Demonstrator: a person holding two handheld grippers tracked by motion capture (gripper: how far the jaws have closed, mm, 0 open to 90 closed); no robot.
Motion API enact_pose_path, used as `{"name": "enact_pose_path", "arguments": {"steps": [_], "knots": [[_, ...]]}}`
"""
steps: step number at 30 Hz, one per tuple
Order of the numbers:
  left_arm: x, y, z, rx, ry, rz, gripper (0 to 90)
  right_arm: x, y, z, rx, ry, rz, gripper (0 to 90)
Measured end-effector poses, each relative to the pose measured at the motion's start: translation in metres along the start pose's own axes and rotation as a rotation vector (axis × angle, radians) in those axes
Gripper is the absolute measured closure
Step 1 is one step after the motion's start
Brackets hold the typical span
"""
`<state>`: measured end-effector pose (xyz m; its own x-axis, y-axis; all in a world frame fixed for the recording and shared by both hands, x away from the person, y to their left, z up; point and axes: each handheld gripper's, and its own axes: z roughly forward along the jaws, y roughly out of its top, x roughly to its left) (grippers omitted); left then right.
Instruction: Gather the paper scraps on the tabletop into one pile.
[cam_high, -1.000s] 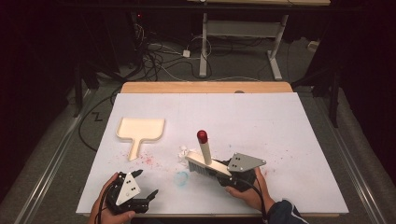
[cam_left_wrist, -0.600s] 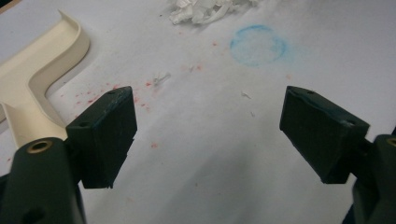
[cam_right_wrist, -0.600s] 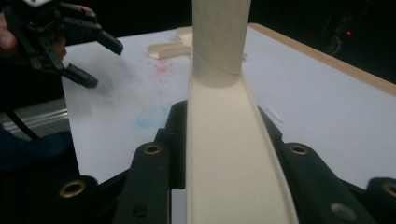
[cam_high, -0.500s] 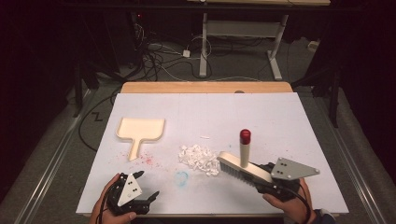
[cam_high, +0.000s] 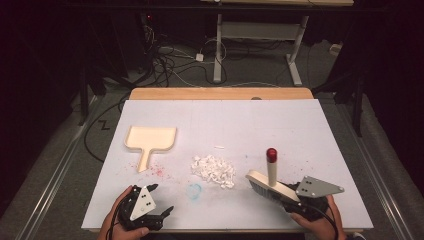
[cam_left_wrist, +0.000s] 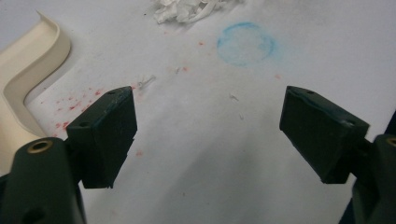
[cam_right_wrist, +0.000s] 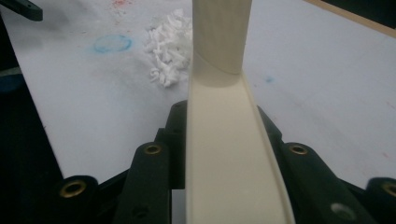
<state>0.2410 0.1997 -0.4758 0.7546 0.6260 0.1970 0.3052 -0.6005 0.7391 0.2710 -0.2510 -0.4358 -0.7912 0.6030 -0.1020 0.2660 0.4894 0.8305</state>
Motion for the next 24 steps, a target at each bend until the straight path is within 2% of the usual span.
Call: {"name": "enact_pose_path", "arguments": {"steps": [7, 12, 17, 24], "knots": [[0.000, -0.001, 0.001, 0.006, -0.012, -0.013, 18.4, 0.011, 0.025, 0.043, -0.030, 0.069, -0.032, 68.1], [-0.001, 0.000, 0.001, 0.000, -0.007, 0.000, 18.5, 0.018, 0.042, 0.066, -0.076, 0.088, -0.044, 68.0], [-0.001, -0.002, 0.001, 0.006, -0.012, -0.012, 18.5, 0.018, 0.054, 0.060, -0.123, 0.086, -0.046, 68.0], [0.001, -0.001, 0.000, 0.005, 0.004, -0.003, 18.5, 0.000, 0.061, 0.043, -0.198, 0.058, -0.021, 68.0]]}}
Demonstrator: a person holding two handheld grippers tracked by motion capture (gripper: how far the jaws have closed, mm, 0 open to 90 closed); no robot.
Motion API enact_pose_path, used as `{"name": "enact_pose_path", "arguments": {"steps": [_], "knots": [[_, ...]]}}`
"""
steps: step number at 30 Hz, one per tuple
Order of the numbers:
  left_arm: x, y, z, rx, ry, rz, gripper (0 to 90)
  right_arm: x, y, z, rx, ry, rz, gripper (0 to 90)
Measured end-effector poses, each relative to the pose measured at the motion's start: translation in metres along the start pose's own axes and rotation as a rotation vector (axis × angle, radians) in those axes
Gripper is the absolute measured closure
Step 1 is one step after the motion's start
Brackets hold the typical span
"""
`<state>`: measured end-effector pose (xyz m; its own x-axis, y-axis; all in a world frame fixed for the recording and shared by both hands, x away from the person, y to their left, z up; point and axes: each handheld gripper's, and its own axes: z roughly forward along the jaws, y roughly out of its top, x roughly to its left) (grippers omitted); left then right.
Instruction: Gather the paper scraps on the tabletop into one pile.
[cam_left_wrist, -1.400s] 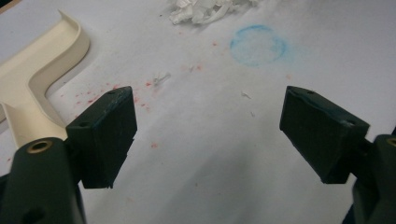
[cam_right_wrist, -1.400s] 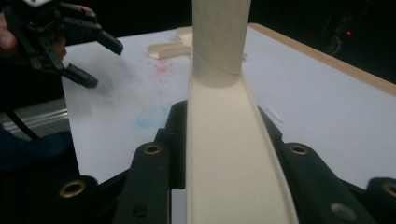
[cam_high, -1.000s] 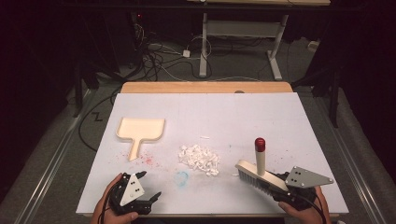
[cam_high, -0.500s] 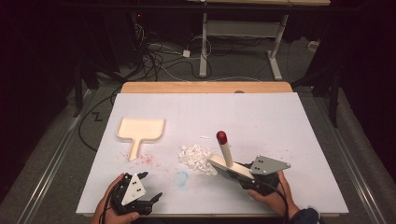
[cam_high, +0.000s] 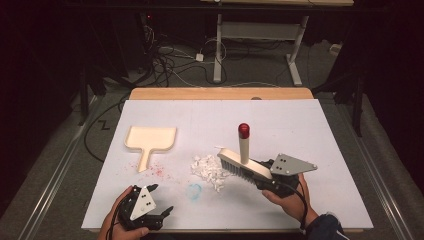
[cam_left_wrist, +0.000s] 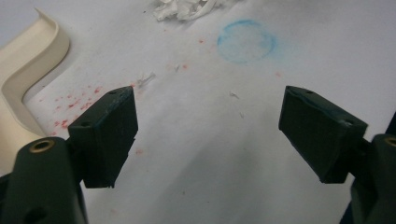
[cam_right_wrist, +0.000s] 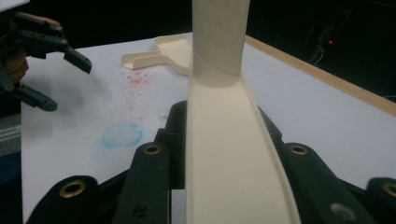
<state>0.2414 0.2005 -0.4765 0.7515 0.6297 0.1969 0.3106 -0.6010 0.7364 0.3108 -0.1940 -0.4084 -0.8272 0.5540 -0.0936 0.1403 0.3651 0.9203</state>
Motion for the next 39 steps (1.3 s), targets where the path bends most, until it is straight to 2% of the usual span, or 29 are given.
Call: {"name": "enact_pose_path", "arguments": {"steps": [4, 8, 12, 14, 16, 20, 21, 27, 31, 37, 39], "knots": [[0.002, 0.000, 0.000, -0.003, 0.005, -0.006, 18.5, -0.012, 0.005, -0.002, -0.026, -0.040, -0.001, 68.0], [0.003, -0.001, -0.001, -0.002, 0.010, -0.010, 18.5, -0.030, 0.005, 0.008, -0.035, -0.115, -0.003, 68.0], [0.006, -0.002, 0.000, 0.001, 0.014, -0.020, 18.5, -0.049, 0.000, 0.029, -0.028, -0.156, 0.014, 68.0], [0.006, -0.002, 0.000, 0.003, 0.016, -0.023, 18.5, -0.056, -0.002, 0.042, -0.013, -0.197, 0.004, 68.0], [0.007, -0.003, 0.000, 0.006, 0.014, -0.040, 18.5, -0.063, -0.005, 0.055, -0.010, -0.214, 0.011, 68.0], [0.008, -0.003, 0.001, 0.007, 0.017, -0.034, 18.5, -0.068, -0.012, 0.080, 0.021, -0.243, 0.028, 68.0], [0.007, -0.004, 0.001, 0.011, 0.010, -0.043, 18.5, -0.068, -0.014, 0.085, 0.034, -0.243, 0.037, 68.0], [0.007, -0.004, 0.002, 0.011, 0.003, -0.040, 18.6, -0.059, -0.019, 0.106, 0.050, -0.199, 0.047, 68.0], [0.006, -0.004, 0.002, 0.010, -0.001, -0.036, 18.5, -0.046, -0.019, 0.111, 0.051, -0.137, 0.050, 67.9], [0.006, -0.004, 0.002, 0.012, -0.007, -0.031, 18.6, -0.026, -0.019, 0.102, 0.037, -0.009, 0.005, 67.9], [0.006, -0.004, 0.002, 0.015, -0.007, -0.031, 18.5, -0.021, -0.018, 0.095, 0.038, 0.013, -0.023, 67.9]]}}
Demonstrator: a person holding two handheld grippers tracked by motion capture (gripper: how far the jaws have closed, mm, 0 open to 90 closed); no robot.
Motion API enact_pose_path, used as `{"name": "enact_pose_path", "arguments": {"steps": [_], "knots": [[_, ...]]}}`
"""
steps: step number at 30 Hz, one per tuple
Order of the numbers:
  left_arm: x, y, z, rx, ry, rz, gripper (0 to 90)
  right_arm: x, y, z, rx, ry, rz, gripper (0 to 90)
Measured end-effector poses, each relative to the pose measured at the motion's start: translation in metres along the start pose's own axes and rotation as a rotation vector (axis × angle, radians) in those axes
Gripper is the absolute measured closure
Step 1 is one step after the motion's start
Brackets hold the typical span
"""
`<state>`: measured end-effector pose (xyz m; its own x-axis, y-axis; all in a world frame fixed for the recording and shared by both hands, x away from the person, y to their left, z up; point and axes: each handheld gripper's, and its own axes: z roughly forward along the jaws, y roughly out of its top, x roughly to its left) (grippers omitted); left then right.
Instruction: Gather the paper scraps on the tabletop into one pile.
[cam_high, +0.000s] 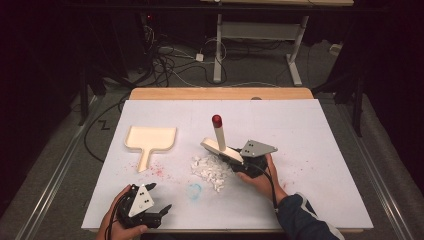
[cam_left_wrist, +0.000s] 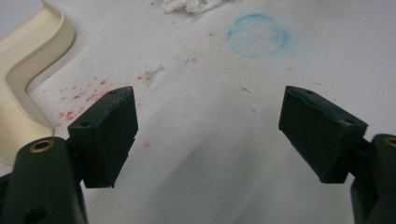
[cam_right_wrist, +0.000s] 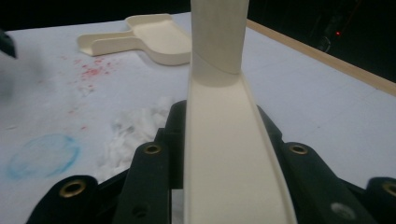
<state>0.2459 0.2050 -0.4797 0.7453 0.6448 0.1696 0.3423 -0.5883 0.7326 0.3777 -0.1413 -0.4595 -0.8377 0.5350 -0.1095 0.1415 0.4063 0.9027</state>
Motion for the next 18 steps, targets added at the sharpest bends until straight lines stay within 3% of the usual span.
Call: {"name": "enact_pose_path", "arguments": {"steps": [2, 9, 12, 18], "knots": [[0.000, 0.001, 0.000, -0.002, 0.000, 0.000, 18.5, 0.003, 0.001, -0.006, 0.003, -0.023, -0.026, 68.0], [-0.002, 0.001, 0.000, -0.001, -0.004, 0.005, 18.5, -0.010, 0.014, -0.044, -0.067, -0.072, 0.021, 67.9], [-0.002, 0.001, 0.000, 0.002, -0.005, 0.007, 18.5, -0.014, 0.015, -0.064, -0.067, -0.082, 0.035, 67.9], [-0.004, 0.002, -0.001, 0.000, -0.005, 0.013, 18.5, -0.010, 0.005, -0.106, -0.005, -0.124, 0.056, 67.9]]}}
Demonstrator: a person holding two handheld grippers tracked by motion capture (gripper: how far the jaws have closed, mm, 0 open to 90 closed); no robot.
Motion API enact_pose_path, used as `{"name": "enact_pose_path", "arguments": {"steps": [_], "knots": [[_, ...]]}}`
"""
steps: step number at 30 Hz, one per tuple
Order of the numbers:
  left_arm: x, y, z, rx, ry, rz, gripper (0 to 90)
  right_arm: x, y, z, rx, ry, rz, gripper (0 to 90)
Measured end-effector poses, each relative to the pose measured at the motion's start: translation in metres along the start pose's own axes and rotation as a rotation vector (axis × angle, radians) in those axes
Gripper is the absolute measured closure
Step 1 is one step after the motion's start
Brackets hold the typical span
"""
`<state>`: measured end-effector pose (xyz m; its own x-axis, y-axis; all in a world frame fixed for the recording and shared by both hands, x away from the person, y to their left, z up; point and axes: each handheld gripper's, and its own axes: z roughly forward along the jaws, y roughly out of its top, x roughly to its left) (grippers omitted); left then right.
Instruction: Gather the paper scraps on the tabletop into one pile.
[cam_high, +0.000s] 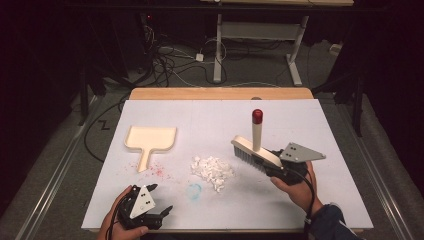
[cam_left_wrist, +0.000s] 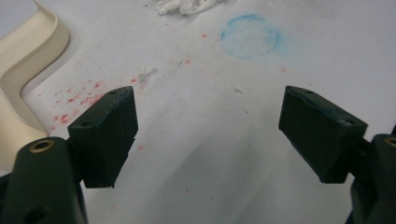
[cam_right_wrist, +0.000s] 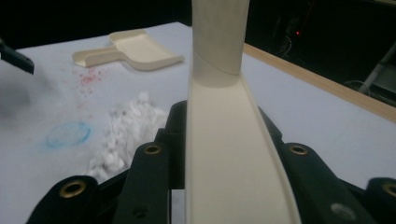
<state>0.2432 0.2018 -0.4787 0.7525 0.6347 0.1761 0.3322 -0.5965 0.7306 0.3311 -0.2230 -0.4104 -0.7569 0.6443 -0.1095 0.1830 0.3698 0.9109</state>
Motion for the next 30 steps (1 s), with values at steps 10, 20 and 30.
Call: {"name": "enact_pose_path", "arguments": {"steps": [10, 20, 30], "knots": [[-0.001, 0.002, 0.000, -0.005, 0.004, 0.020, 18.5, 0.012, -0.032, -0.065, 0.098, -0.058, 0.024, 68.0], [-0.002, 0.004, 0.003, -0.001, -0.010, 0.020, 18.5, 0.020, -0.038, -0.039, 0.145, -0.030, 0.038, 68.0], [-0.002, 0.002, 0.001, 0.003, -0.006, 0.013, 18.6, 0.036, -0.009, 0.009, 0.081, 0.072, -0.032, 68.0]]}}
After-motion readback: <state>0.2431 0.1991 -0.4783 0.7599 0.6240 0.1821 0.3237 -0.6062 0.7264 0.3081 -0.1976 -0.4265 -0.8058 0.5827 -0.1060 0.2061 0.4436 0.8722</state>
